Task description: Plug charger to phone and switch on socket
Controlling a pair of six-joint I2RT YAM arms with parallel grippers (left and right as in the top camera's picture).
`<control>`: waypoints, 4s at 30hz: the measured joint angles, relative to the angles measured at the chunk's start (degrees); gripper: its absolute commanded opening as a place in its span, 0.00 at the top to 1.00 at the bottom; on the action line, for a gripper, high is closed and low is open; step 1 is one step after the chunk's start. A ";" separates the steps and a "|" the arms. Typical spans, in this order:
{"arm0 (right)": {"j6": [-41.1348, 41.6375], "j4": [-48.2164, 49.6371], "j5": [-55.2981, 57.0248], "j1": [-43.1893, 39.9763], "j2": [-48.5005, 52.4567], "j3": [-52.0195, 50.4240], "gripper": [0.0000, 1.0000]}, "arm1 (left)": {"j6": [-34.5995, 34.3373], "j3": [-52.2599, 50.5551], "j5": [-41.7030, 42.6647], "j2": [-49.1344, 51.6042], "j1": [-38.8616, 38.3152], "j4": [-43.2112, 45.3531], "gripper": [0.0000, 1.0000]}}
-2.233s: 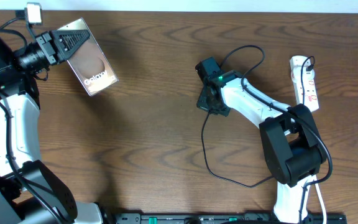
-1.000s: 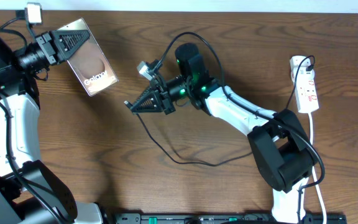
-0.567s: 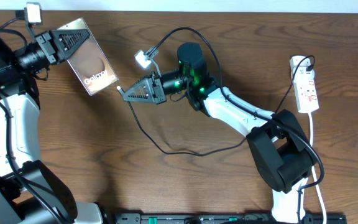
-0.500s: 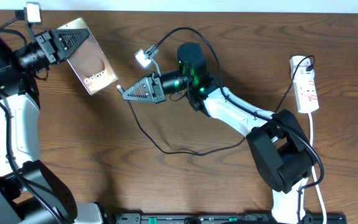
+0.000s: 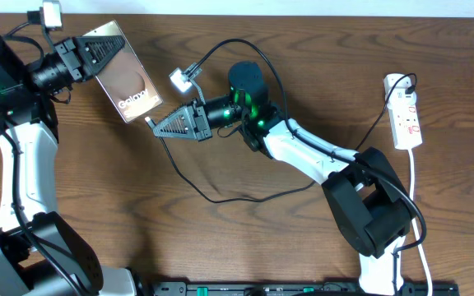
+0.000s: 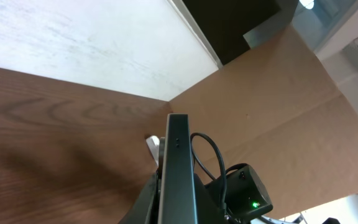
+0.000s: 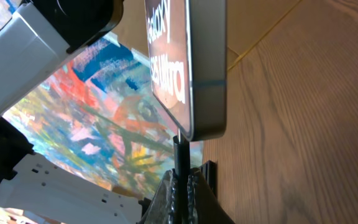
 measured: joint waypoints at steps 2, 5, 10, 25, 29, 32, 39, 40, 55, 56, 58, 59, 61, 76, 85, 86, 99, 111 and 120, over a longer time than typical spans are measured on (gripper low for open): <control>0.00 0.00 0.00 -0.02 0.00 -0.02 0.99 | 0.00 0.00 -0.04 0.00 0.00 0.00 0.92; 0.00 0.33 -0.09 0.00 0.00 0.00 0.99 | 0.00 0.00 -0.07 0.00 0.00 0.00 0.93; 0.39 3.26 -1.05 0.00 0.00 0.00 0.99 | -0.02 0.00 -0.24 0.00 0.00 0.00 0.93; 0.85 3.37 -1.33 0.00 0.00 -0.02 0.99 | -0.07 0.00 -0.26 0.00 0.00 0.00 0.93; 1.22 3.37 -0.66 0.00 0.00 -0.02 0.99 | -0.50 0.00 -0.26 0.00 0.00 0.00 0.93; 1.66 3.37 -0.11 -0.02 0.00 -0.02 0.99 | -1.25 0.00 -0.26 0.00 0.00 0.00 0.93; 2.29 3.34 0.74 0.00 0.00 -0.02 0.99 | -1.33 0.00 -0.26 0.00 0.00 -0.02 0.93; 2.29 3.34 0.79 0.00 0.00 -0.02 0.99 | -1.36 0.00 -0.26 0.00 0.00 0.00 0.93; 2.45 3.34 1.77 0.00 0.00 -0.02 0.99 | -1.46 0.00 -0.57 0.00 0.00 0.00 0.93; 2.49 3.34 1.86 0.00 0.00 -0.02 0.99 | -1.46 0.00 -0.66 0.00 0.00 0.00 0.93; 2.51 3.34 1.95 0.00 0.00 -0.02 0.99 | -1.46 0.00 -0.70 0.00 0.00 0.00 0.93; 2.51 3.34 1.99 0.00 0.00 -0.02 0.99 | -1.46 0.00 -0.72 0.00 0.00 0.00 0.93; 2.58 3.34 2.08 0.00 0.00 -0.02 0.99 | -1.46 0.00 -0.79 0.00 0.00 0.00 0.92; 4.48 3.32 3.19 0.00 0.00 -0.02 0.99 | -1.46 0.00 -1.42 0.00 0.04 0.02 0.93; 4.90 3.48 3.30 0.00 0.00 -0.02 0.99 | -1.46 0.00 -1.57 0.00 0.04 0.04 0.93; 4.92 3.67 3.30 0.00 0.00 -0.02 0.99 | -1.46 0.00 -1.57 0.00 0.07 0.04 0.93; 6.25 5.57 3.30 0.00 0.00 -0.20 0.99 | -1.70 0.00 -2.19 0.00 0.11 0.07 0.93; 6.73 5.60 3.52 -0.02 0.00 -0.28 0.99 | -1.70 0.00 -2.23 0.00 0.11 0.07 0.93; 7.13 5.64 3.76 -0.07 0.00 -0.28 0.99 | -1.70 0.00 -2.56 0.00 0.11 0.07 0.93</control>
